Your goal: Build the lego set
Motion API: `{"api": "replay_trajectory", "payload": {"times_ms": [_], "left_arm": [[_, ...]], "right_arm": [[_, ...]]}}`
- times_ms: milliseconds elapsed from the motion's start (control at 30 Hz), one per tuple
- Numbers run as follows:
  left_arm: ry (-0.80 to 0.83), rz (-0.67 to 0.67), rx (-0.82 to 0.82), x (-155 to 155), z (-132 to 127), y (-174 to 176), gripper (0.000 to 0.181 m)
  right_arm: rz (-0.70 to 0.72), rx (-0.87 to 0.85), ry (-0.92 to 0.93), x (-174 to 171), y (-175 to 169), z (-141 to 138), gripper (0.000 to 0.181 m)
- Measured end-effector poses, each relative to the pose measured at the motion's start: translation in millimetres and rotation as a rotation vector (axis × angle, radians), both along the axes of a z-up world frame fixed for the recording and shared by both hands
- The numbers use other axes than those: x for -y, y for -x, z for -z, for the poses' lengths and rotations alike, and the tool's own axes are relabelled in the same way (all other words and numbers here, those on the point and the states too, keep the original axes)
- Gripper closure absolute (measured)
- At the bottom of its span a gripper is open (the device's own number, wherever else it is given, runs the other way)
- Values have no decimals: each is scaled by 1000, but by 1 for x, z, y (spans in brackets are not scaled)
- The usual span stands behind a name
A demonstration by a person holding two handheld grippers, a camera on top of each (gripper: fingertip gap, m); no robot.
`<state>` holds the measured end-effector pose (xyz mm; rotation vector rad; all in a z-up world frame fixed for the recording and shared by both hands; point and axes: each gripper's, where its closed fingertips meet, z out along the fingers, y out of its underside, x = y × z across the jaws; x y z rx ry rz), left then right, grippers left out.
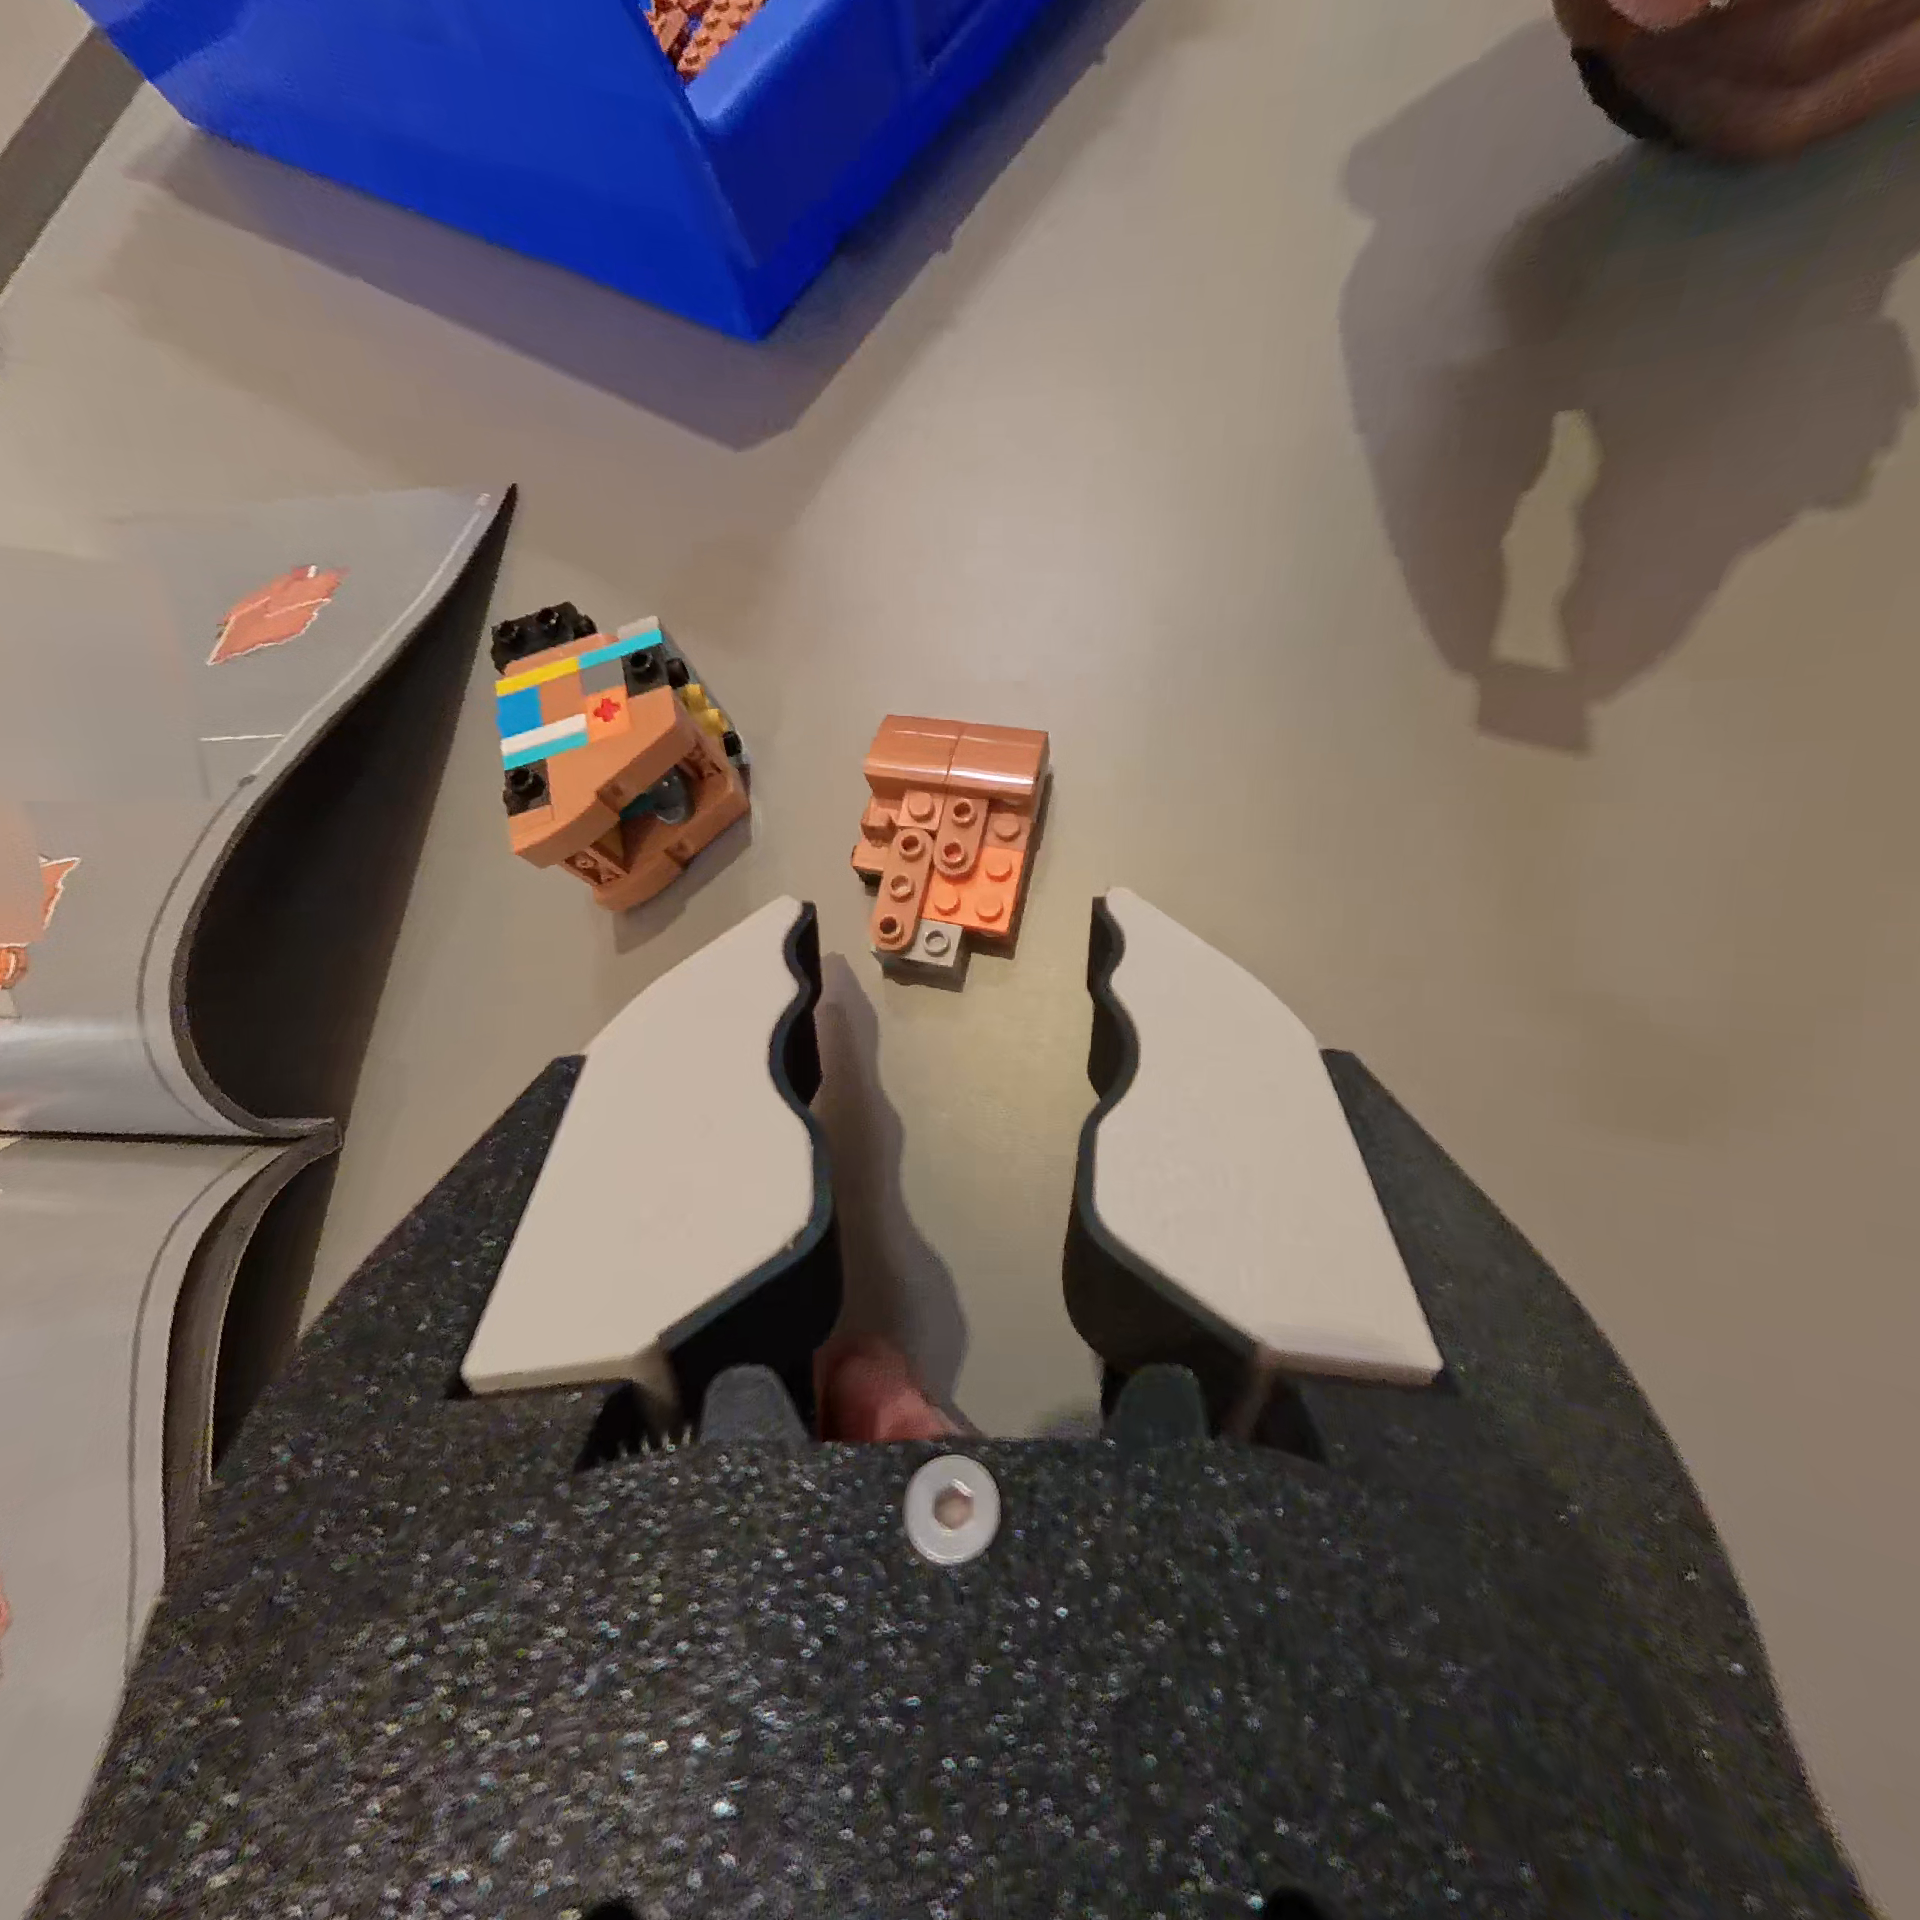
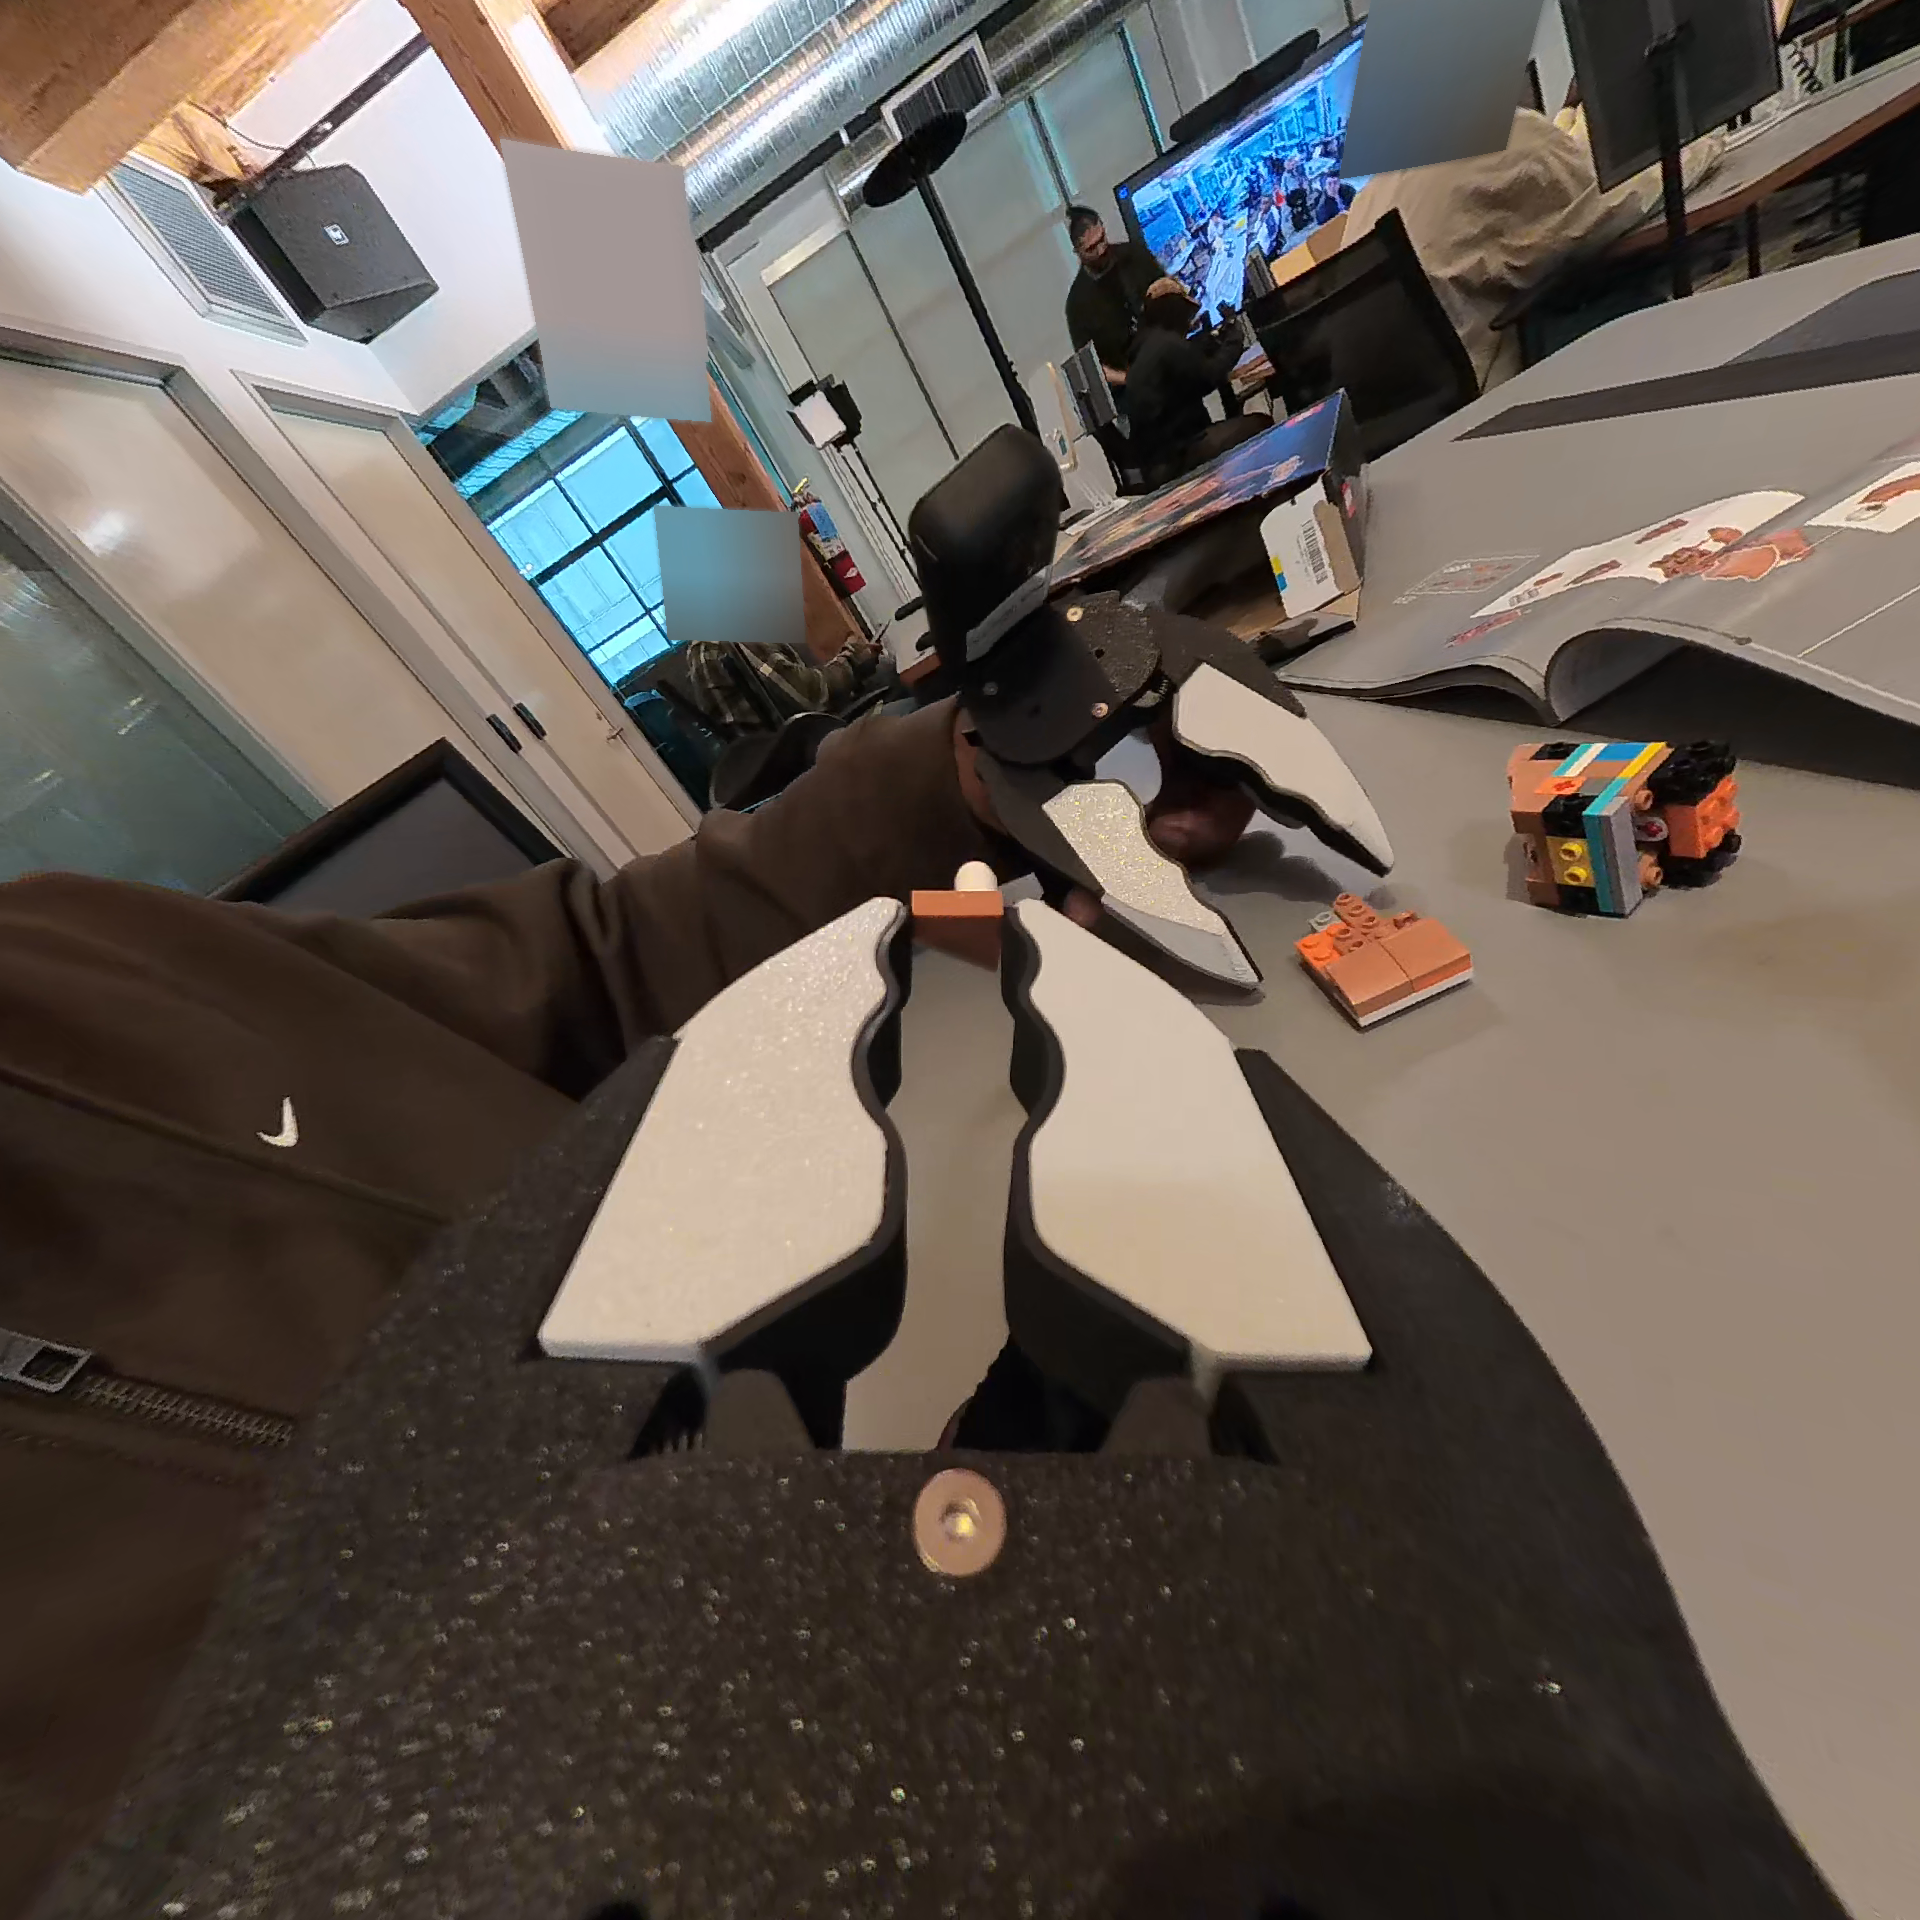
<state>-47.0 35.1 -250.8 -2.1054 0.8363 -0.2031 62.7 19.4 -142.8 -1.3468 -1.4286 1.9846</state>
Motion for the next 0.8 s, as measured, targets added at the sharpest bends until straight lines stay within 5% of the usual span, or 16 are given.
{"api": "replay_trajectory", "payload": {"times_ms": [800], "left_arm": [[25, -38, 33, 16, -1, -38, 141]], "right_arm": [[18, 23, -37, -5, 0, 4, 166]]}}
